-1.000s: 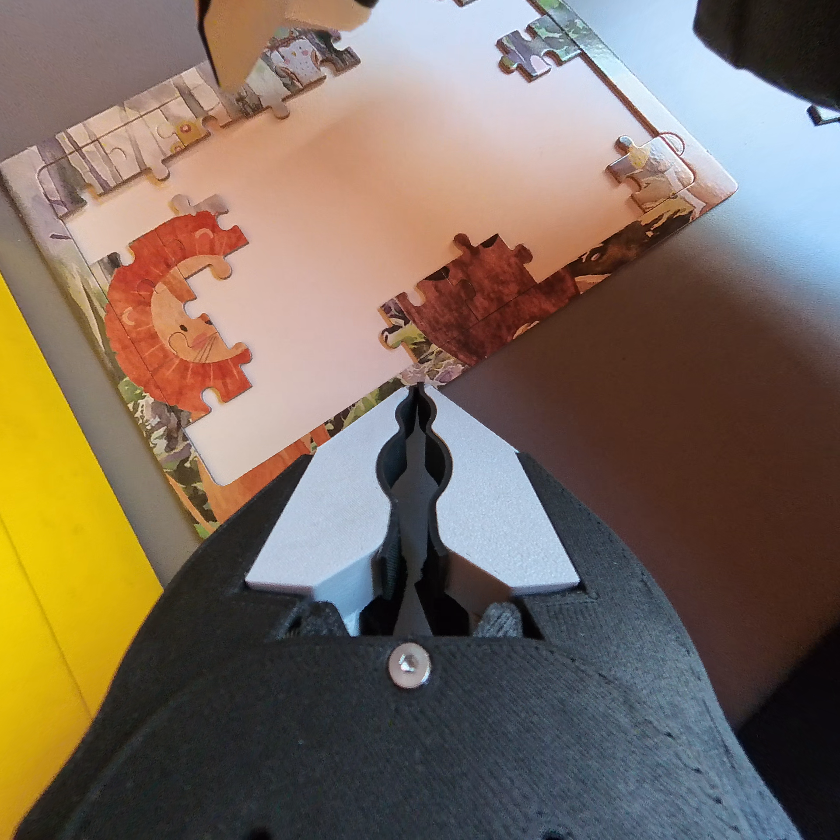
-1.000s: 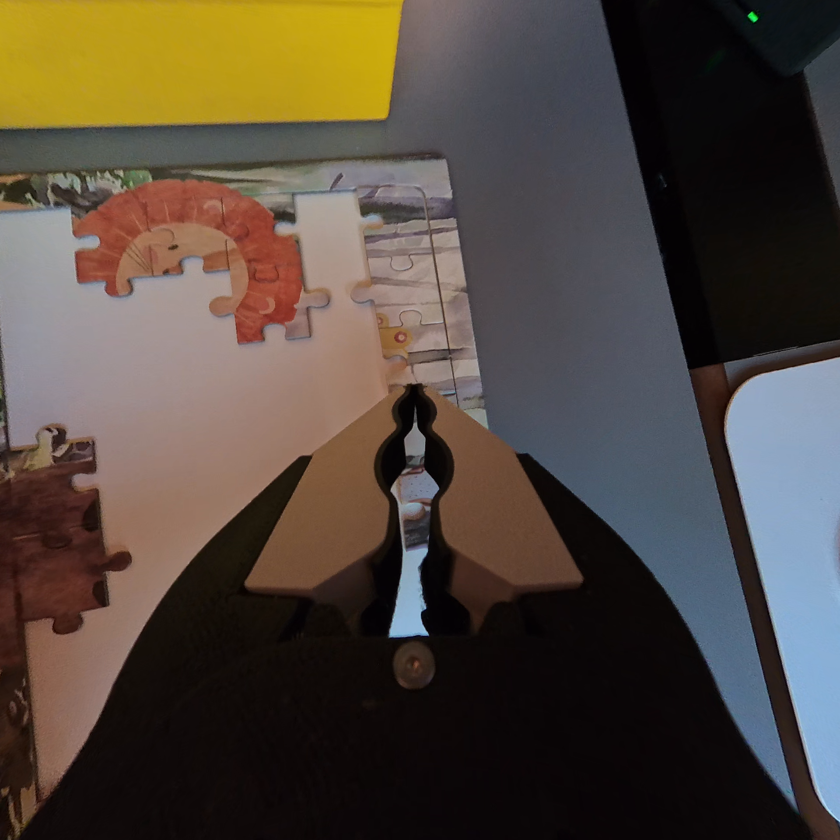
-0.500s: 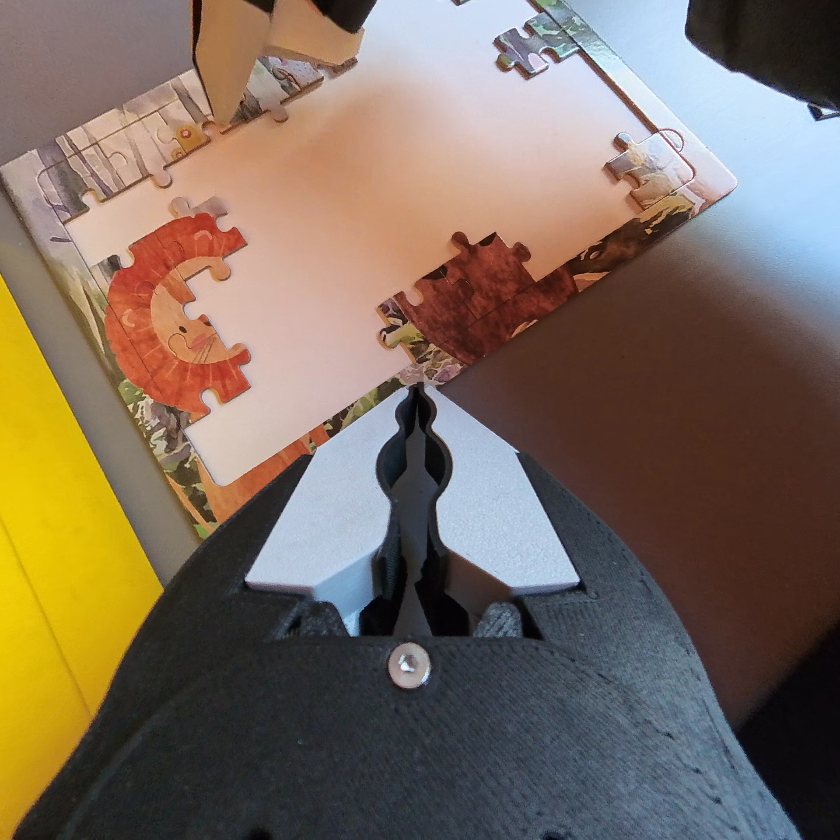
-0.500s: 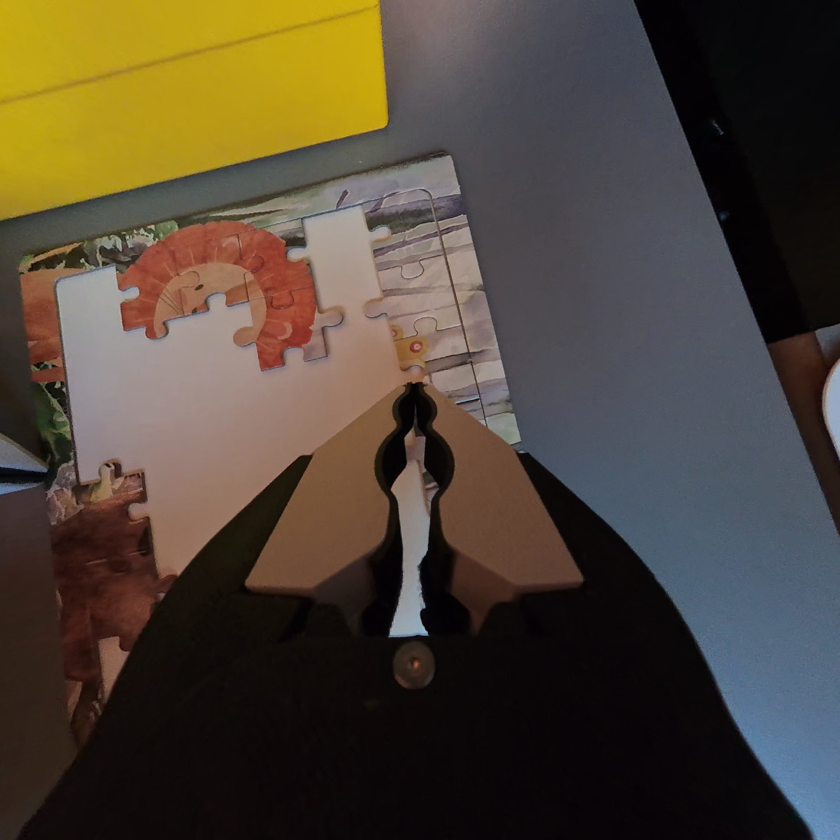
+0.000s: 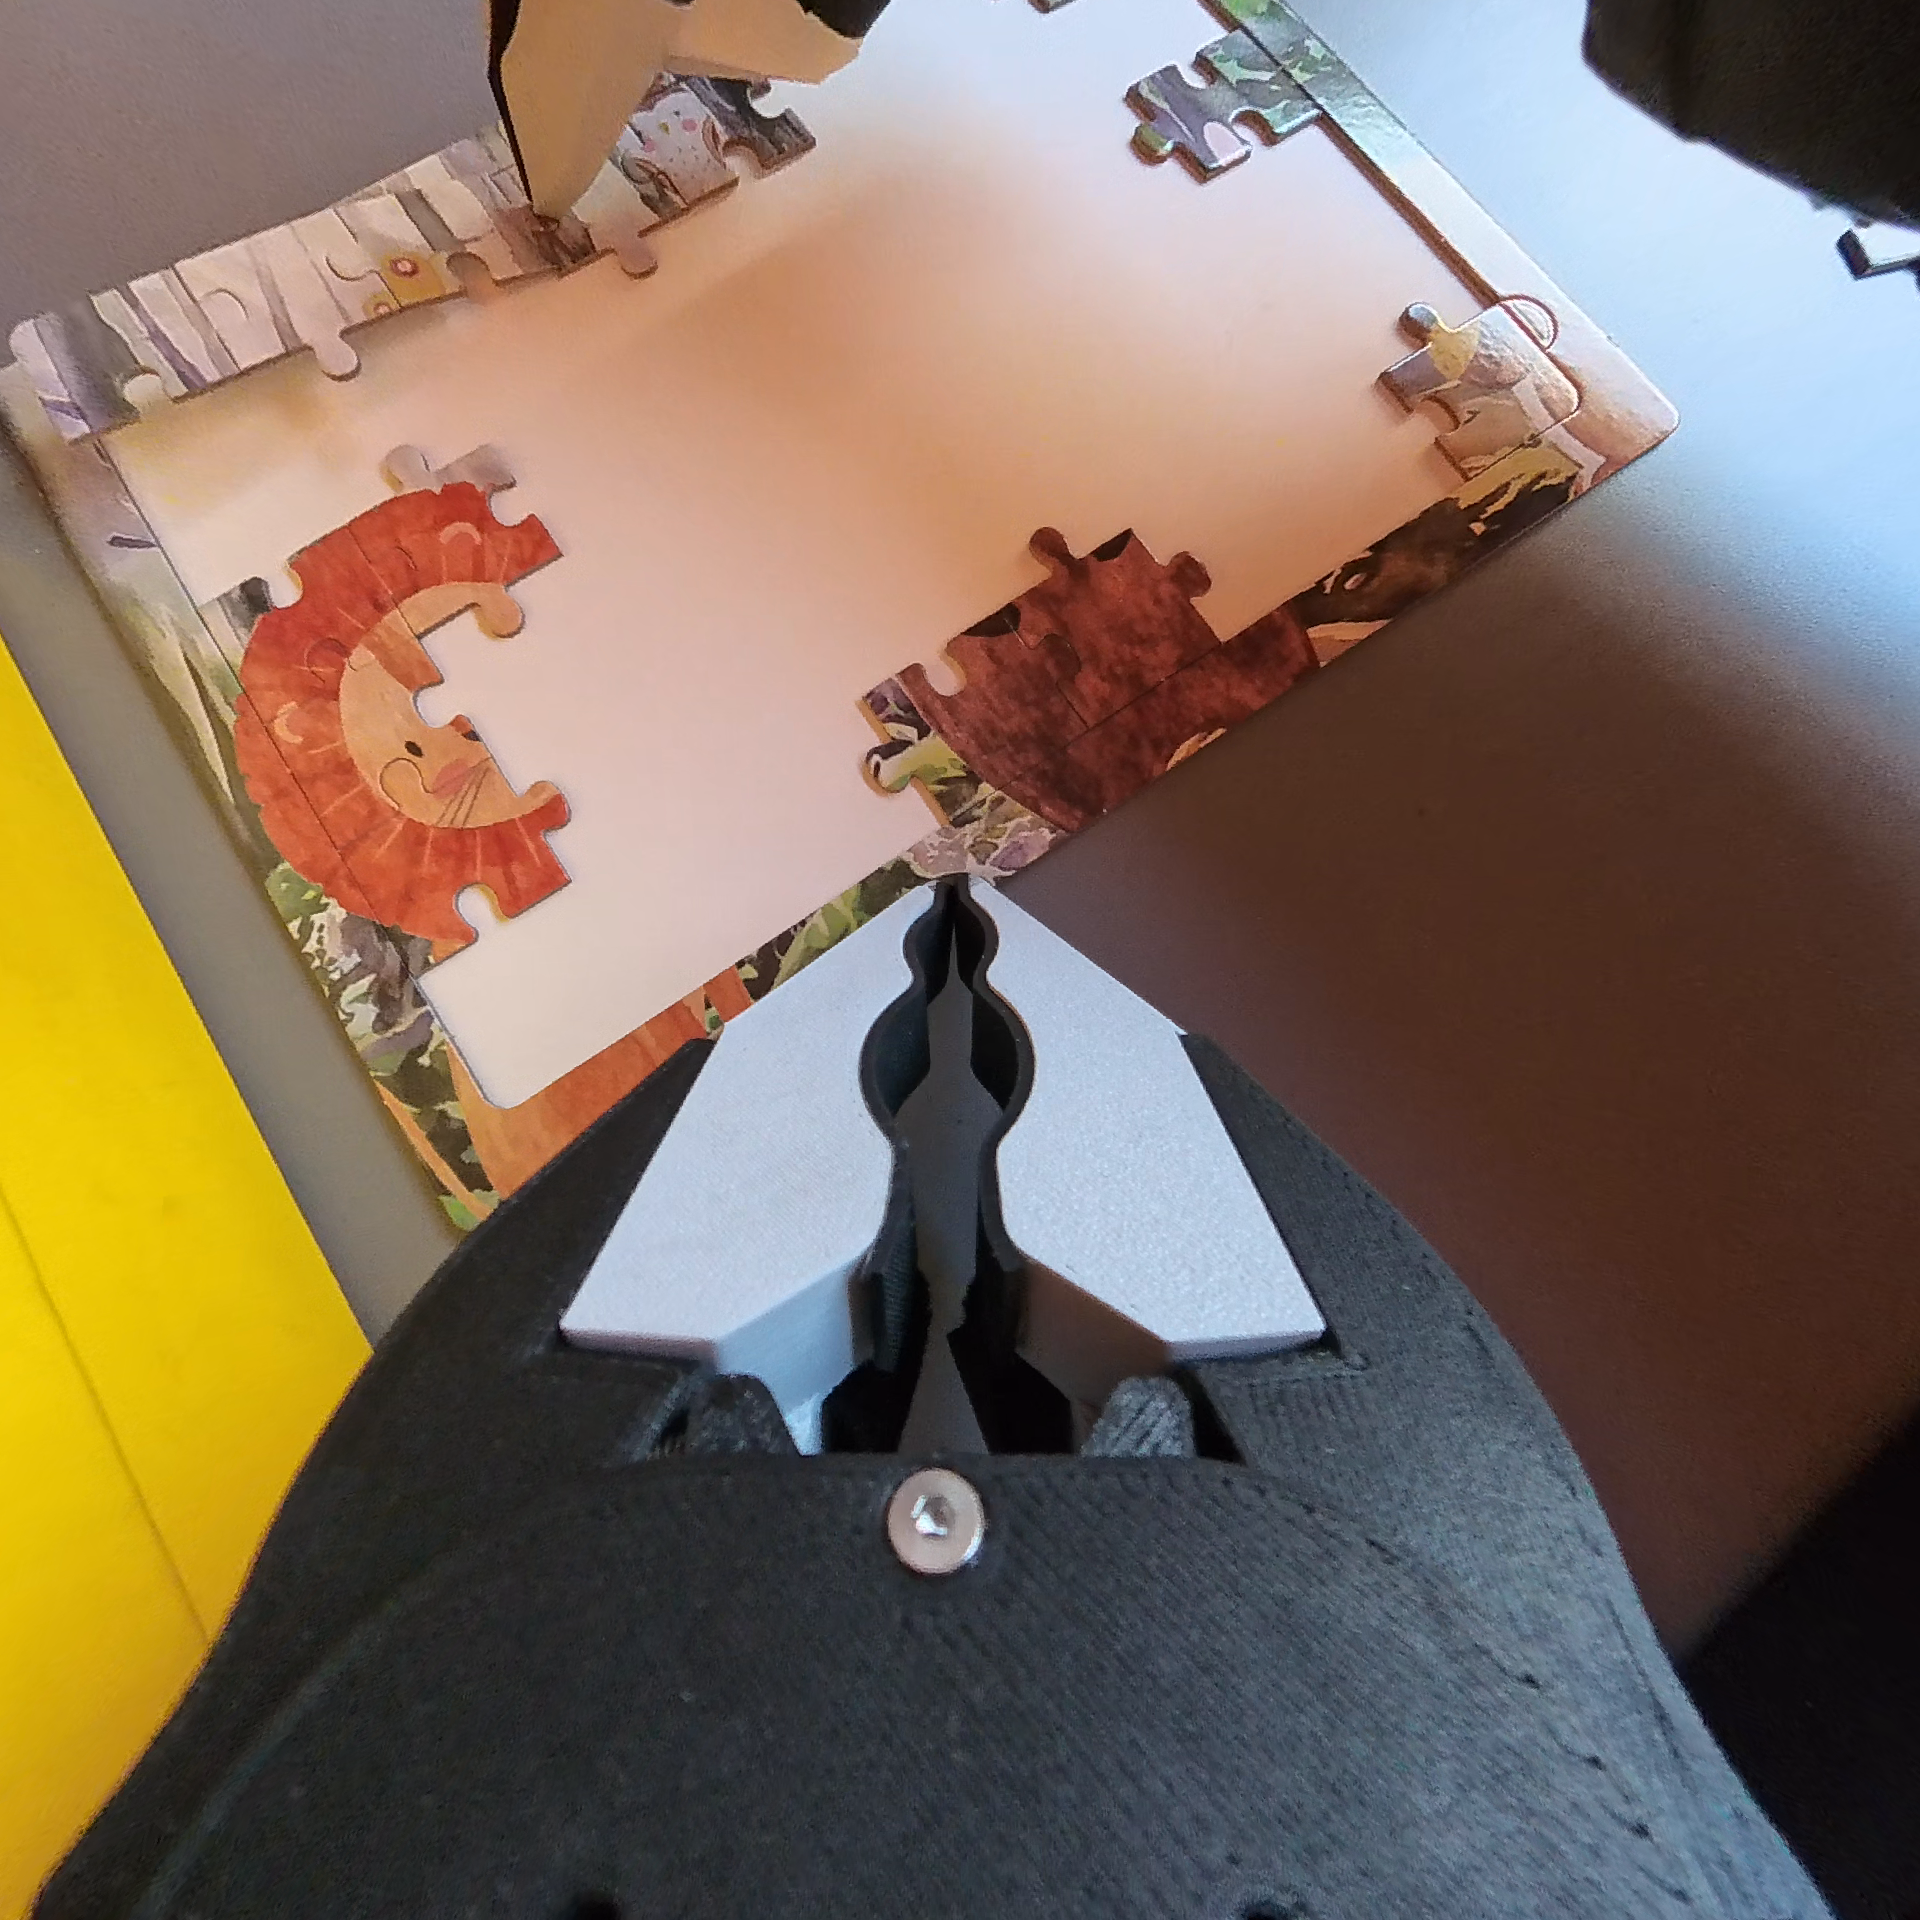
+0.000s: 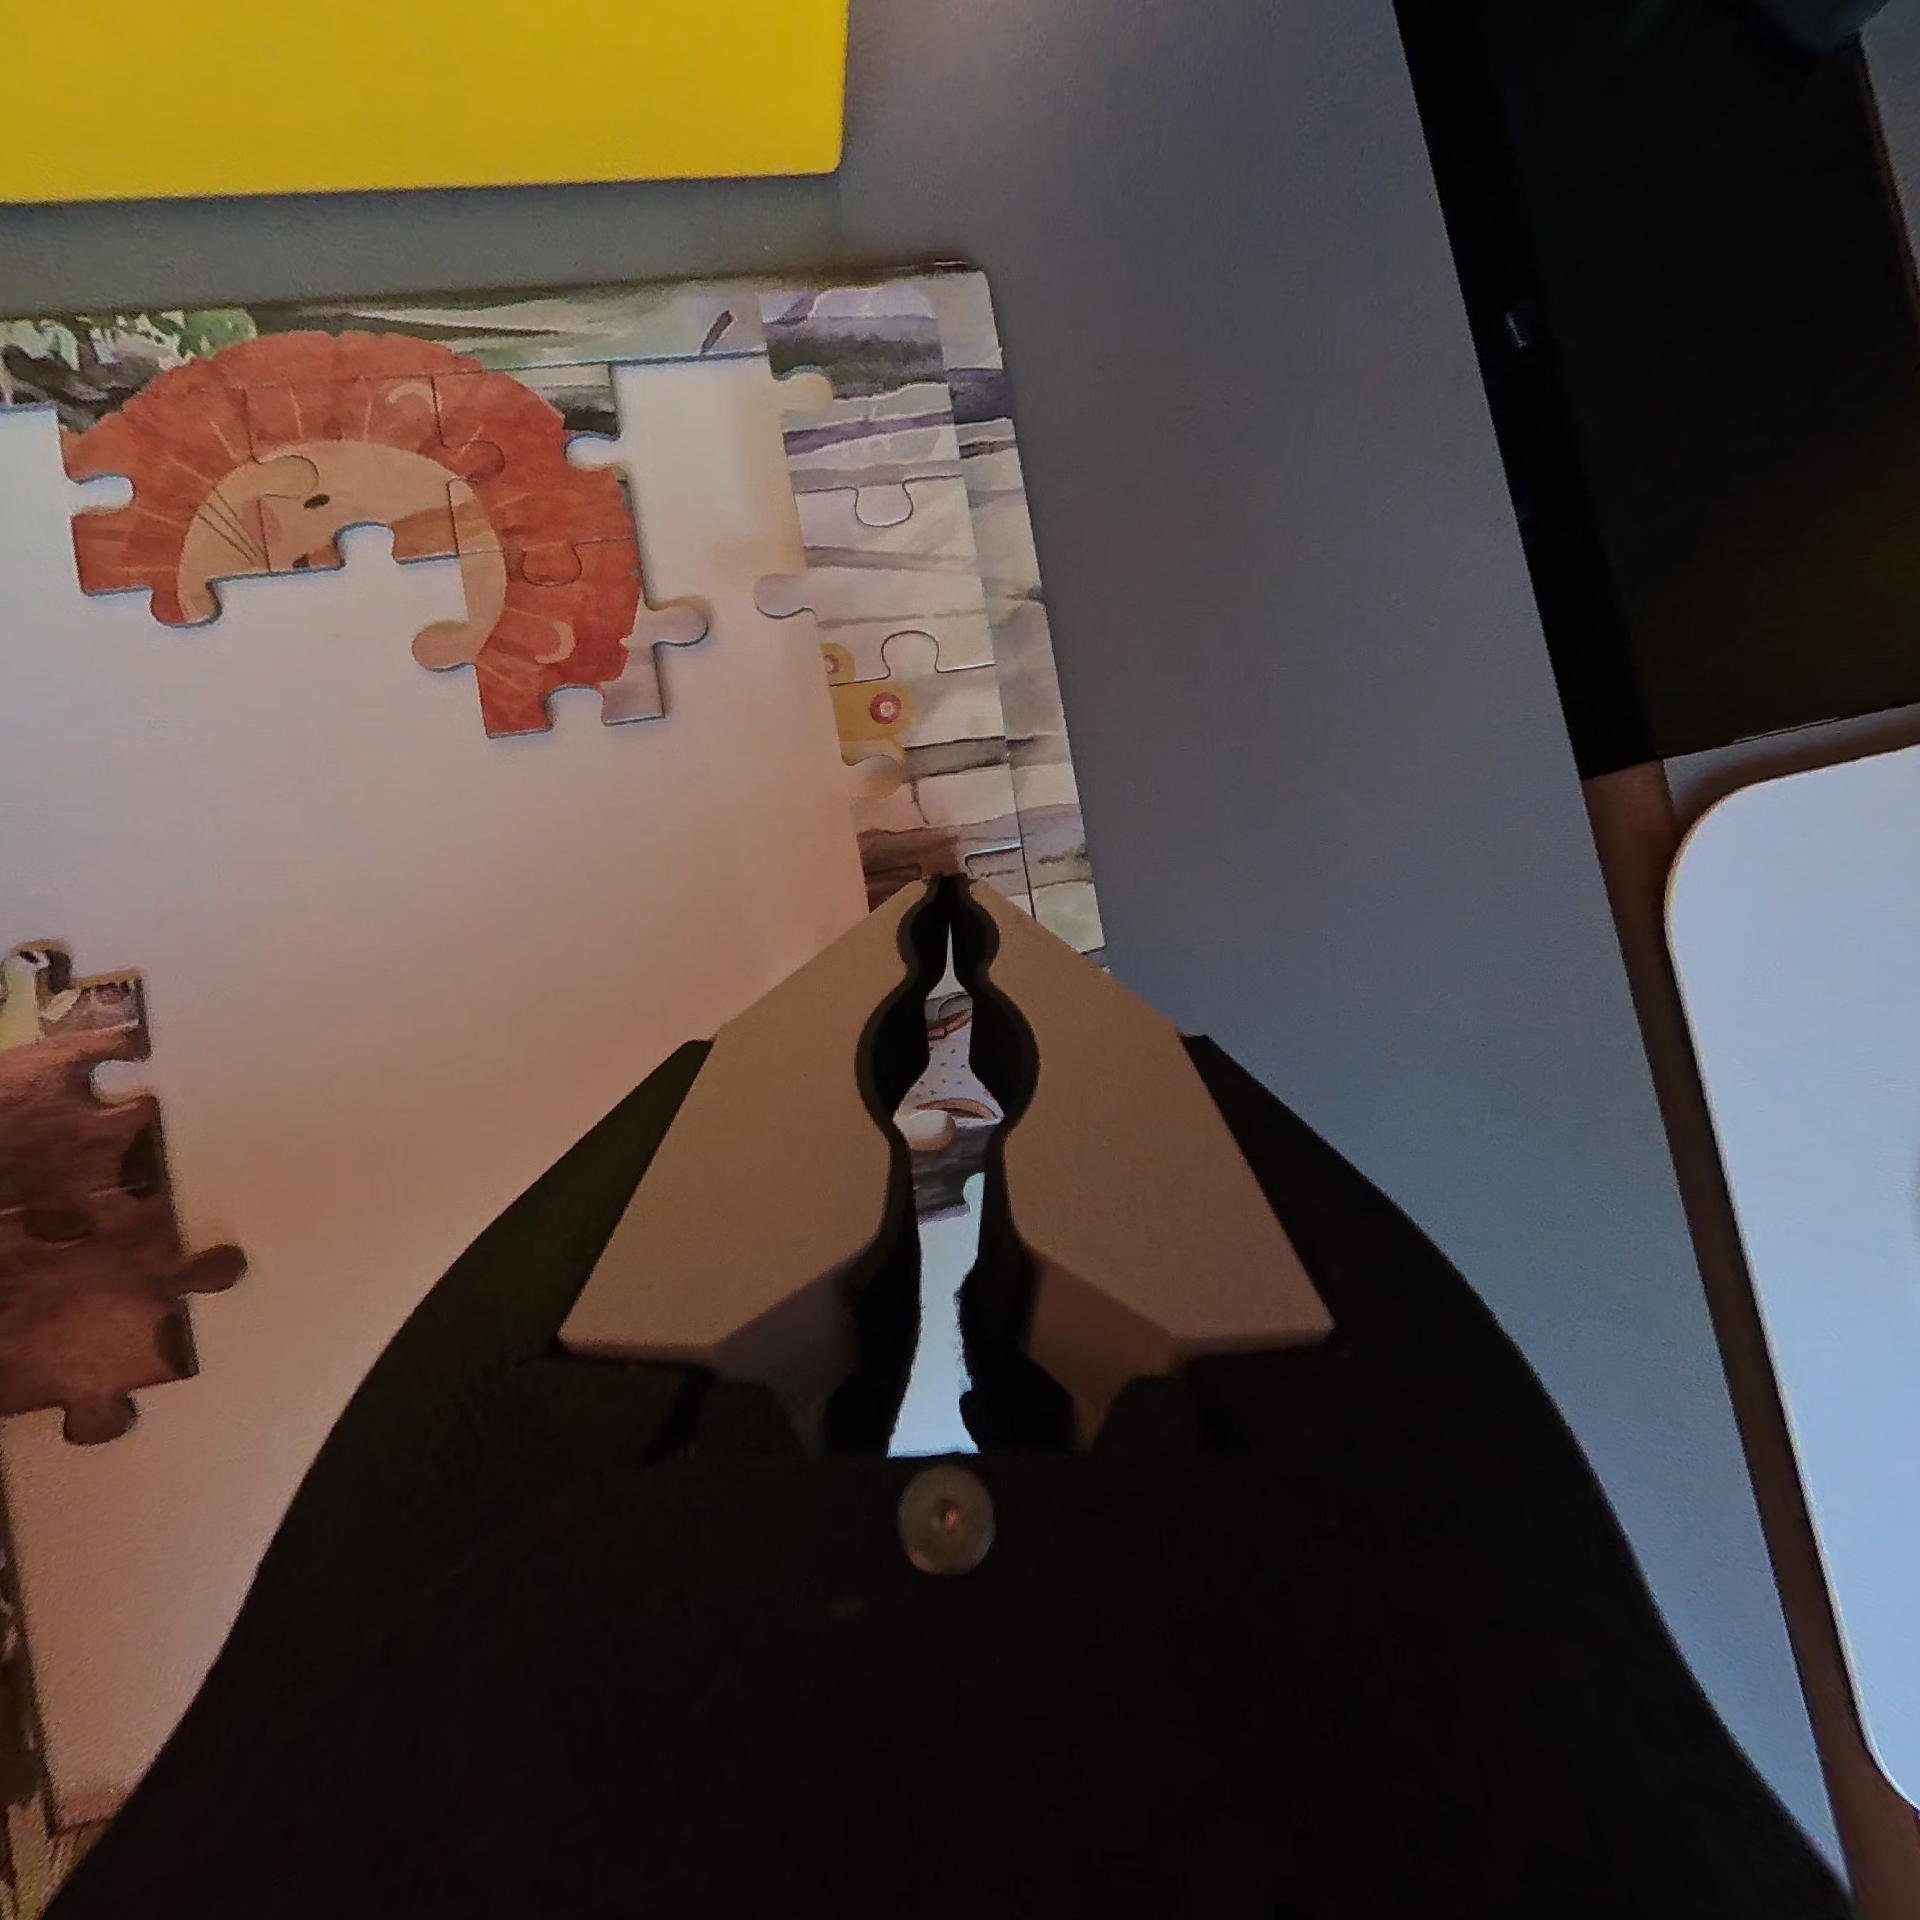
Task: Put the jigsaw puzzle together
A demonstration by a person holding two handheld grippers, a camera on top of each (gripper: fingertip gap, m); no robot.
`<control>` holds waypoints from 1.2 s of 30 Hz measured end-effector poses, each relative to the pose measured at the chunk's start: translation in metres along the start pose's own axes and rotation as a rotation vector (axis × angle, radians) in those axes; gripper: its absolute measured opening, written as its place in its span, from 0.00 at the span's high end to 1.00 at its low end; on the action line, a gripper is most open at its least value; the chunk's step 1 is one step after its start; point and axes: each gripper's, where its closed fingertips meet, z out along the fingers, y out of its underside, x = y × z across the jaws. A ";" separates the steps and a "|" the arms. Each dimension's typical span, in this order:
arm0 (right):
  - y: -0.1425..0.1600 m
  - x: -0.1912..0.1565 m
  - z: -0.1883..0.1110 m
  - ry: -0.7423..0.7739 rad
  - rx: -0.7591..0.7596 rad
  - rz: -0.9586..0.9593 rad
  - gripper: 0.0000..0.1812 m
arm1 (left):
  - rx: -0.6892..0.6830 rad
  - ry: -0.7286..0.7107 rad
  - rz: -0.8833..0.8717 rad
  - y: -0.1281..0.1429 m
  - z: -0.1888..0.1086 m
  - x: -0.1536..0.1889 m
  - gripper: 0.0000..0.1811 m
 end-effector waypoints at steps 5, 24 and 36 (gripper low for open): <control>-0.008 0.002 -0.003 -0.002 0.062 0.056 1.00 | -0.001 -0.002 0.004 -0.001 0.000 0.000 1.00; -0.012 -0.008 0.006 -0.093 0.071 0.061 1.00 | -0.002 -0.005 0.015 0.000 0.000 0.001 1.00; -0.008 -0.001 -0.004 -0.100 0.111 0.001 0.98 | -0.003 0.003 0.011 0.001 0.001 0.001 1.00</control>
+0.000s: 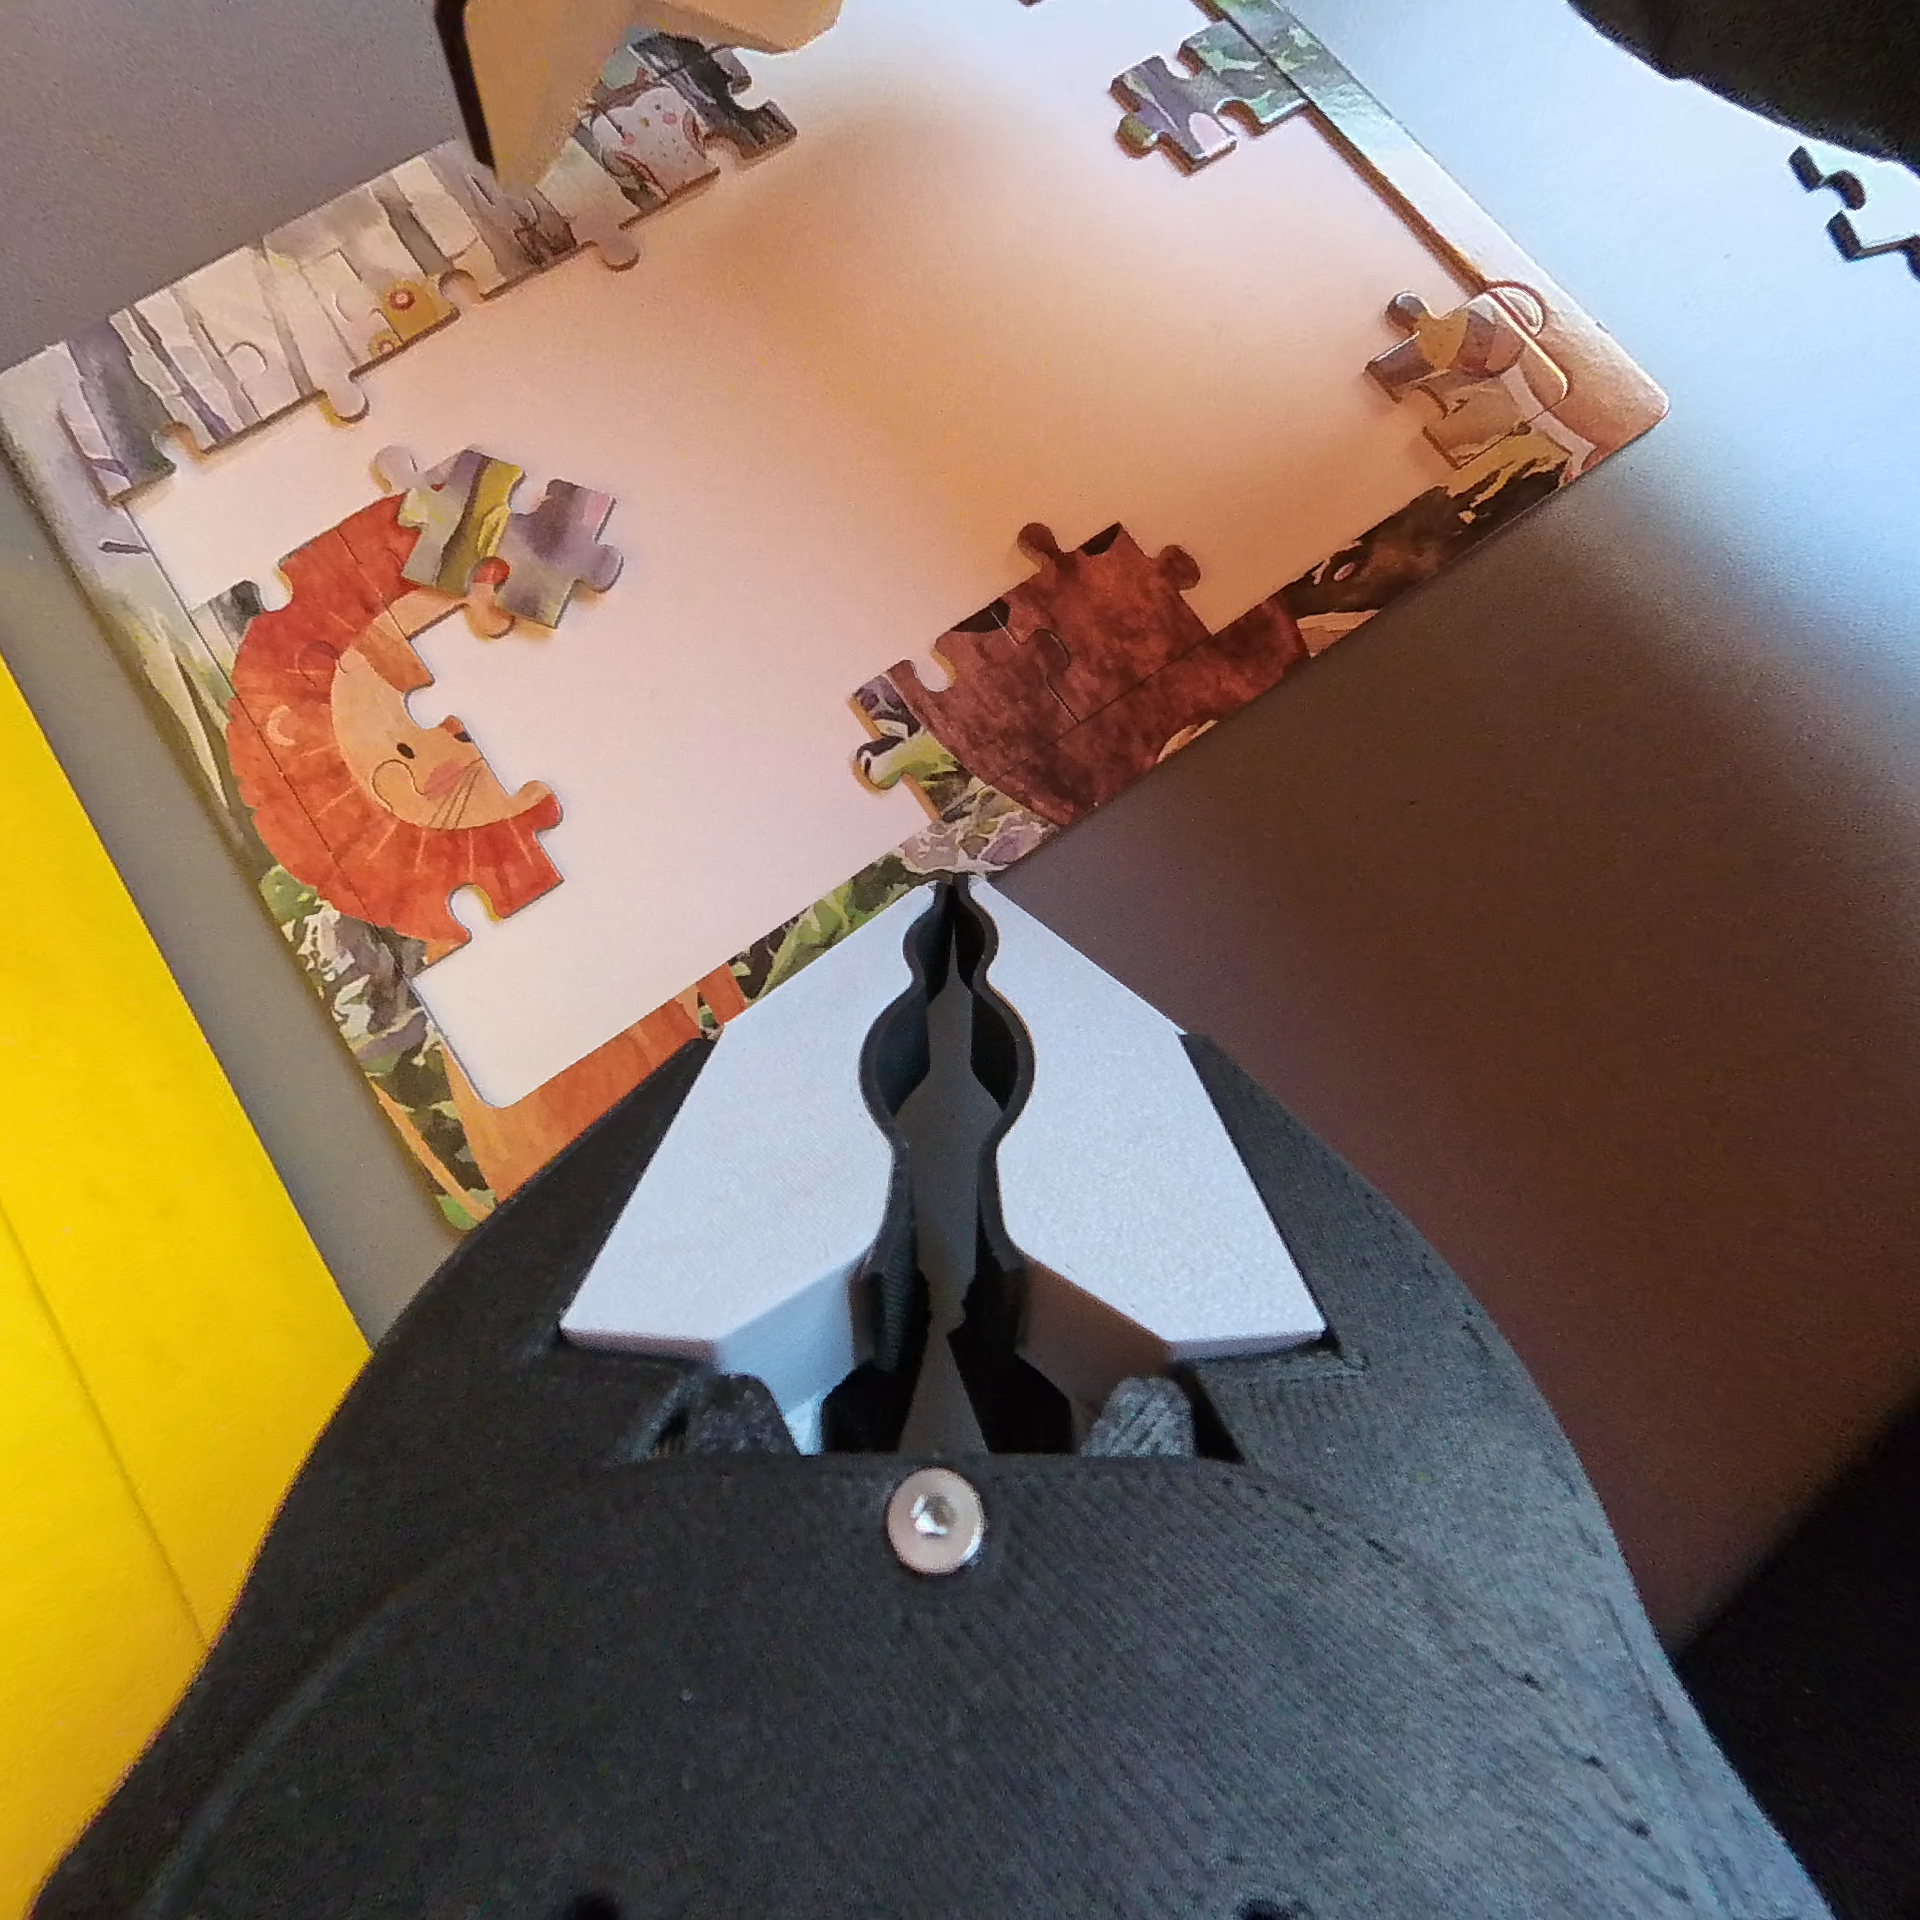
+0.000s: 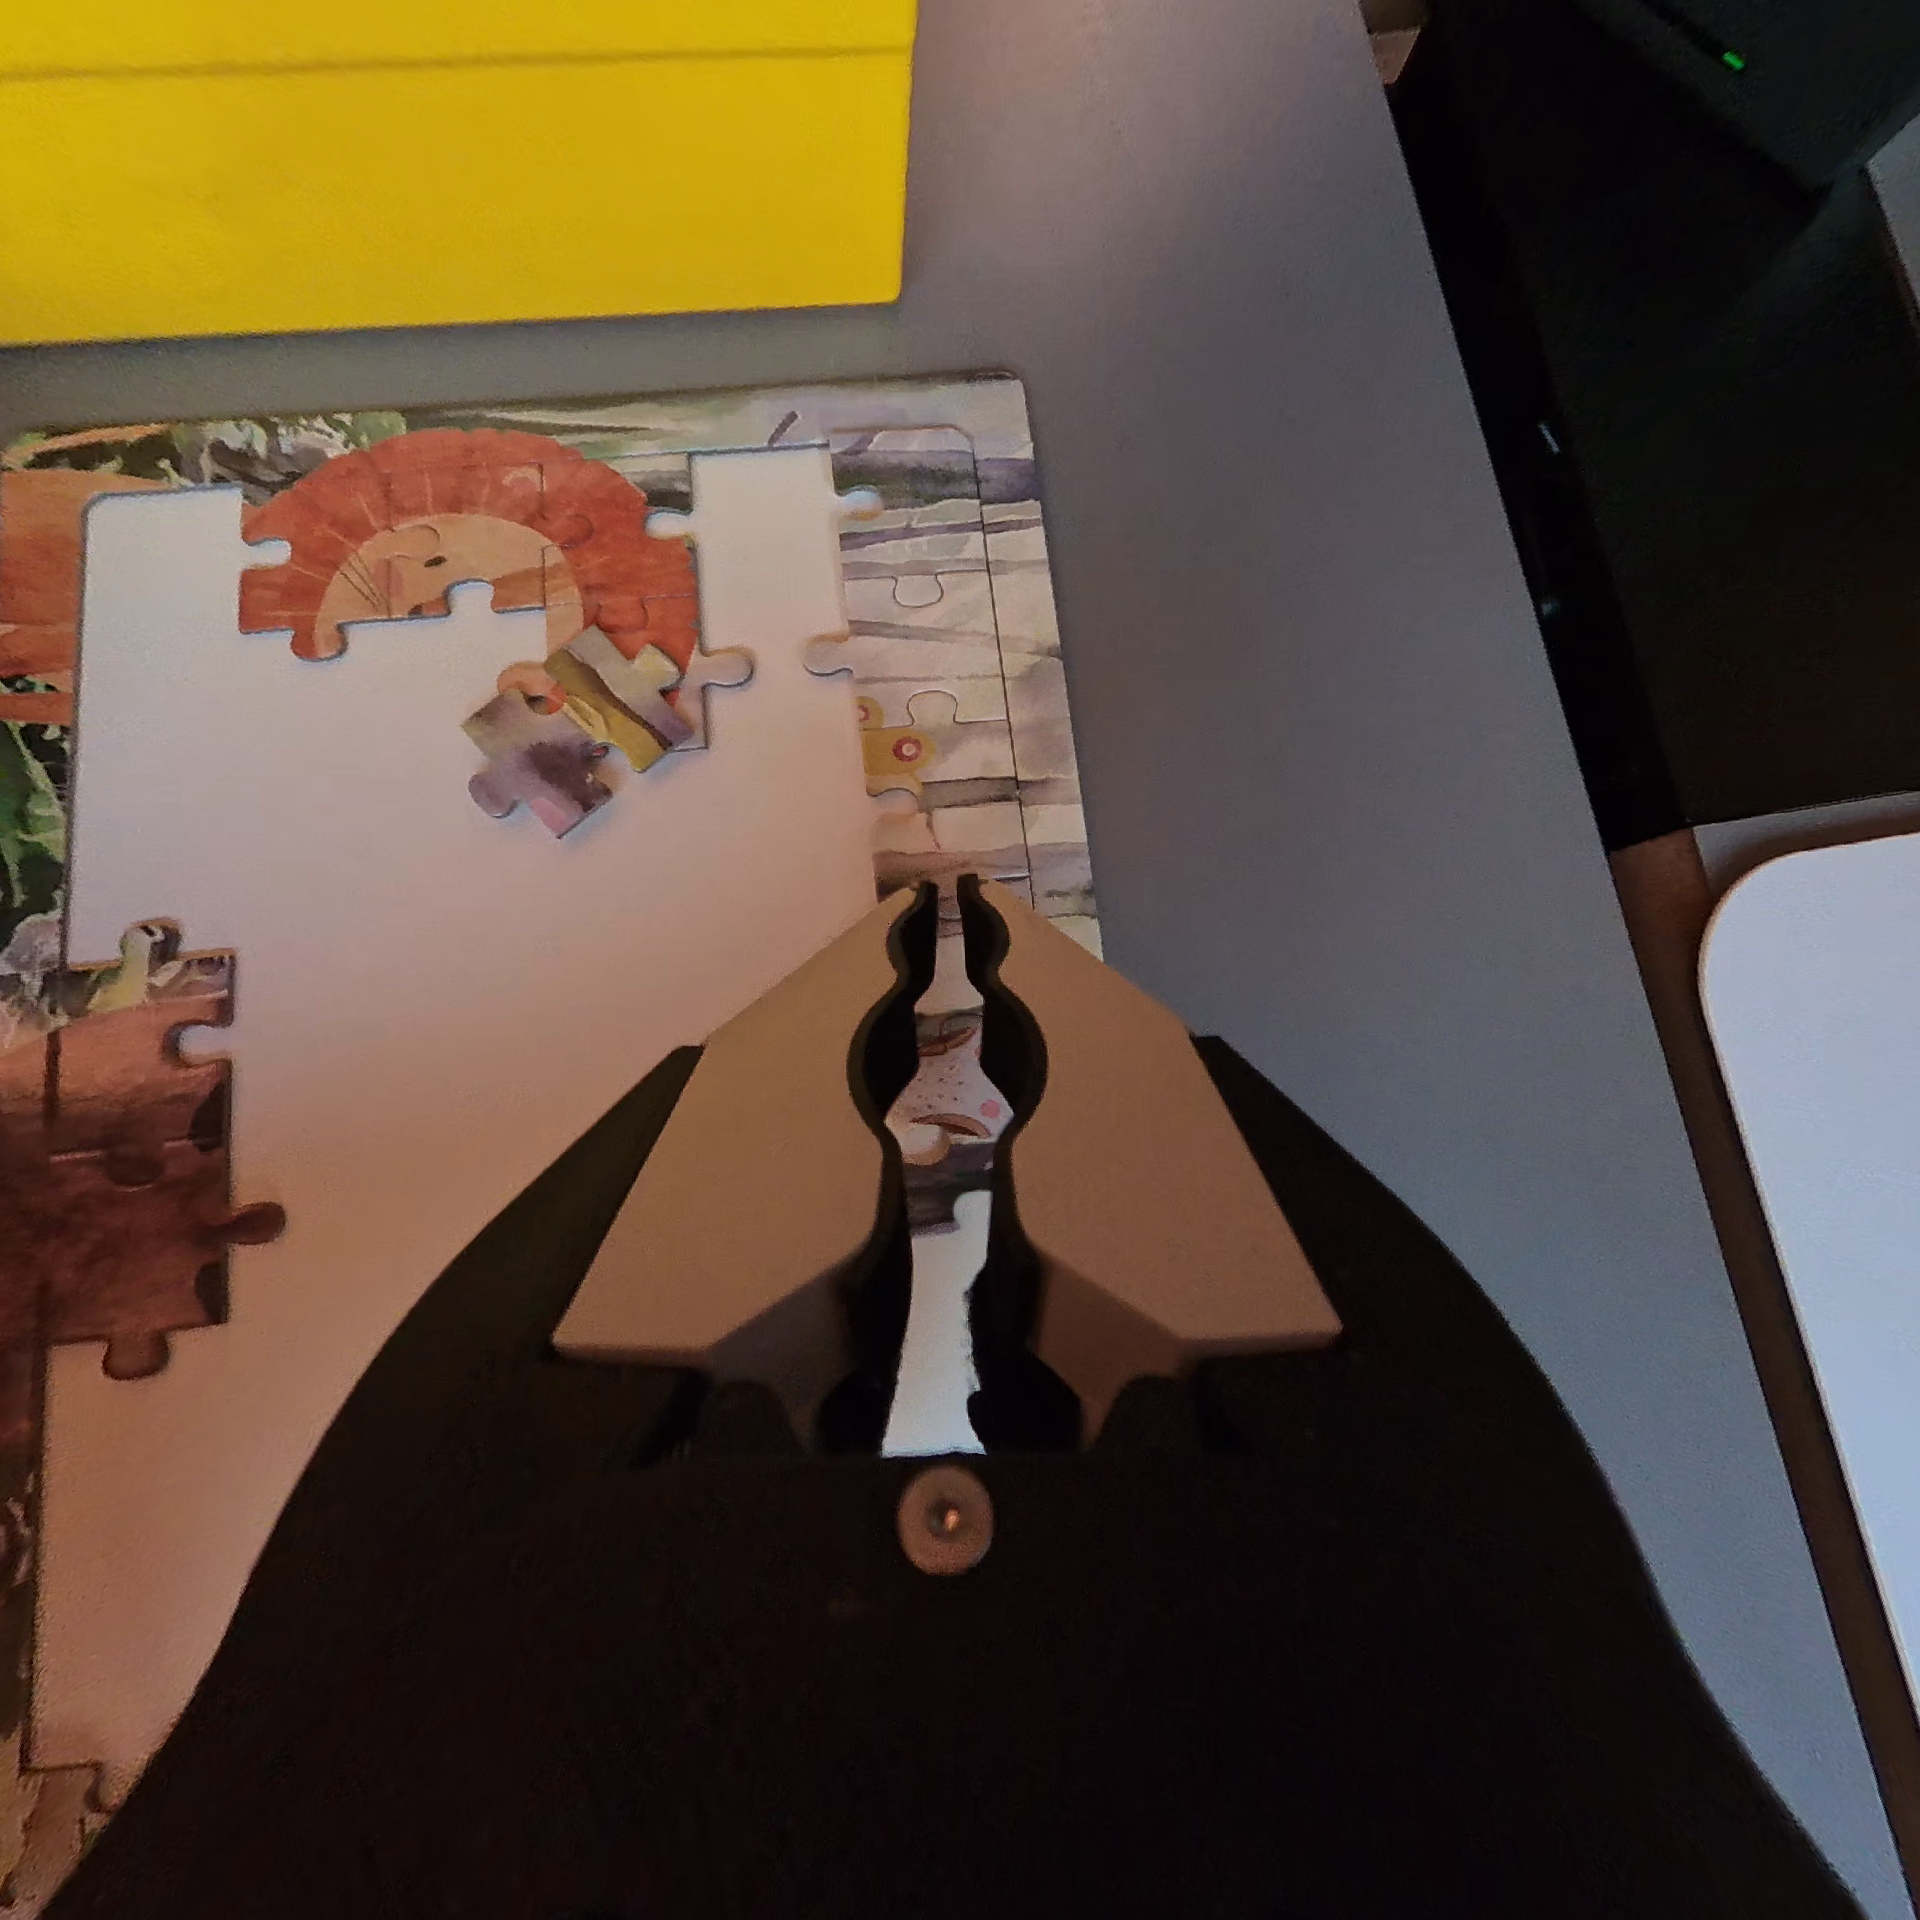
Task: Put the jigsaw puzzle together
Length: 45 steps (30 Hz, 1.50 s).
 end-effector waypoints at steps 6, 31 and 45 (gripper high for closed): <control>0.003 -0.004 0.007 -0.022 -0.016 0.007 1.00 | 0.000 0.003 -0.001 0.000 0.000 -0.001 1.00; -0.003 -0.004 0.009 -0.009 0.000 0.028 1.00 | -0.013 0.017 -0.007 0.004 -0.001 0.003 1.00; 0.001 0.007 0.002 -0.044 0.017 0.155 1.00 | -0.010 0.021 -0.010 0.005 -0.001 0.004 1.00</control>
